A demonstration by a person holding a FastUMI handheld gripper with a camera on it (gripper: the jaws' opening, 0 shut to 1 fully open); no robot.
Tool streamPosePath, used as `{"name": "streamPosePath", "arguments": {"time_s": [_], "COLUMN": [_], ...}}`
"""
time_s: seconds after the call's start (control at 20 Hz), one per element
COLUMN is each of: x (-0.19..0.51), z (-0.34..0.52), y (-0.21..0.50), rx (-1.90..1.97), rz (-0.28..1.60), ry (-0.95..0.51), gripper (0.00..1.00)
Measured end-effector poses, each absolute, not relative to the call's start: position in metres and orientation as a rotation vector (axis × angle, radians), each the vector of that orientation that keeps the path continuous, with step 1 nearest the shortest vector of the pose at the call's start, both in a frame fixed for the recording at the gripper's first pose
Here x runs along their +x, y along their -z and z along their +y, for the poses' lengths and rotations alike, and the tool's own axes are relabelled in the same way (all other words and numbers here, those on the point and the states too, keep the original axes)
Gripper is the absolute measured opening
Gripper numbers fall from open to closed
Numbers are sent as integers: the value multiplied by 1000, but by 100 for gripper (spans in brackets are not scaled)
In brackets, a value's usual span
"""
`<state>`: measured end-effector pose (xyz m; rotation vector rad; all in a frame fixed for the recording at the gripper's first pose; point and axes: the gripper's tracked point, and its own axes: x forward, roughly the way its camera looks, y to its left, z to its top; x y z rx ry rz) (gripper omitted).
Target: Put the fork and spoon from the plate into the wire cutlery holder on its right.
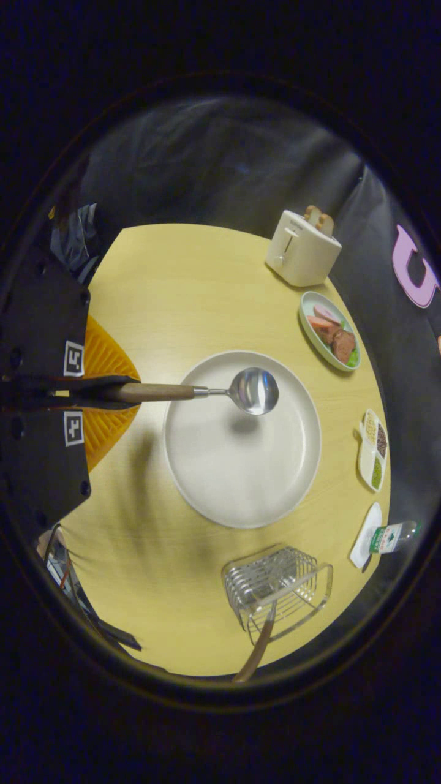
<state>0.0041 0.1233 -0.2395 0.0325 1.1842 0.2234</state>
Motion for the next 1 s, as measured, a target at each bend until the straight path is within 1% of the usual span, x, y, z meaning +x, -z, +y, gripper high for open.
{"name": "streamPosePath", "arguments": {"time_s": [0.25,0.45,0.75,1.0], "x": [12,27,39,46], "z": [86,41,-22,-50], "y": [180,147,142,153], "rx": [30,20,-42,-125], "rz": [1153,1151,1238,1341], "ry": [-198,-125,1,52], "gripper": [7,7,7,7]}}
